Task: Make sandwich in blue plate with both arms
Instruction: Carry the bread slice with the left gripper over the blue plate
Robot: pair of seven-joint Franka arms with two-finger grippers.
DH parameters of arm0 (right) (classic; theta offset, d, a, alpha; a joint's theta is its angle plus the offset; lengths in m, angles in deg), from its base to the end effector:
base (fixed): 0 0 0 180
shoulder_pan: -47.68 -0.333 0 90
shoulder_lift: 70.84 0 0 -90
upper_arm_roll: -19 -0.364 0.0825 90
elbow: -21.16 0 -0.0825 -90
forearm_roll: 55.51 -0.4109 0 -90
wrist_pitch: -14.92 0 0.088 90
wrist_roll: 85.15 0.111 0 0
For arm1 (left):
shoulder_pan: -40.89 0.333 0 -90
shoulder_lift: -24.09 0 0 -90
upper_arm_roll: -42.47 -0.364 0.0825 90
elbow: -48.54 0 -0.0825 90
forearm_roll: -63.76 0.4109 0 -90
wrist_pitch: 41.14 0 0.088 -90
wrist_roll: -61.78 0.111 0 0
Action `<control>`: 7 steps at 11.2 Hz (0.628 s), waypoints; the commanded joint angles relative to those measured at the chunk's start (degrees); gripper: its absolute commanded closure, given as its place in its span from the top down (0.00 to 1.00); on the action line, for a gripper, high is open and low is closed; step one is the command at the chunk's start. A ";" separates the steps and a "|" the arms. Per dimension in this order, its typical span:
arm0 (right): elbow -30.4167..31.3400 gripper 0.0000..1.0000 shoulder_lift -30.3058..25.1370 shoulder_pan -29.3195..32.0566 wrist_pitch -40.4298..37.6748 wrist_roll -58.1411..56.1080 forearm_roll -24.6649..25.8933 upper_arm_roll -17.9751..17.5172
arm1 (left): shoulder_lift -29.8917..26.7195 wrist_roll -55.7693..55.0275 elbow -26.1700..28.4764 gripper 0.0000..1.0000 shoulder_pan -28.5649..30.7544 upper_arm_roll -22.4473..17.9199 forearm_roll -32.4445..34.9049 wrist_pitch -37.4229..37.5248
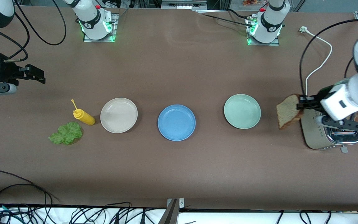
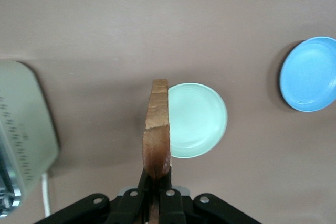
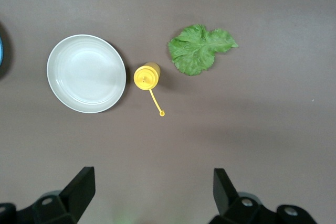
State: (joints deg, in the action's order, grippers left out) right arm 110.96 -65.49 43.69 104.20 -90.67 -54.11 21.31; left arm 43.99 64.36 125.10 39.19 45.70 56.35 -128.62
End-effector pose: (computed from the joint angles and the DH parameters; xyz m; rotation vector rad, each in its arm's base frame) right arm 0.6087 0.0163 0.6137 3.1065 0.1969 -0.1609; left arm 0.6854 -0.0673 0.5611 2.9809 -0.1862 -0.2381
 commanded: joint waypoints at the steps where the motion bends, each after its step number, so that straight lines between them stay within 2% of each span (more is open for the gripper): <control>1: 0.46 1.00 -0.69 -0.14 -0.60 -0.11 0.09 -0.02 | -0.13 -7.99 -0.63 0.00 0.29 6.77 2.21 0.99; 3: 0.46 1.00 -0.77 -0.14 -0.69 -0.20 0.09 0.06 | 0.40 -15.37 -0.63 0.00 0.21 11.87 2.92 0.91; 7: 0.46 1.00 -0.77 -0.14 -0.69 -0.20 0.09 0.06 | 4.35 -24.89 -0.80 0.00 -0.23 19.44 2.31 0.20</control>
State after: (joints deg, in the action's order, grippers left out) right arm 110.98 -65.49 43.66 104.14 -90.67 -54.11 21.33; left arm 45.61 43.54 125.32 38.70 61.71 57.45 -128.51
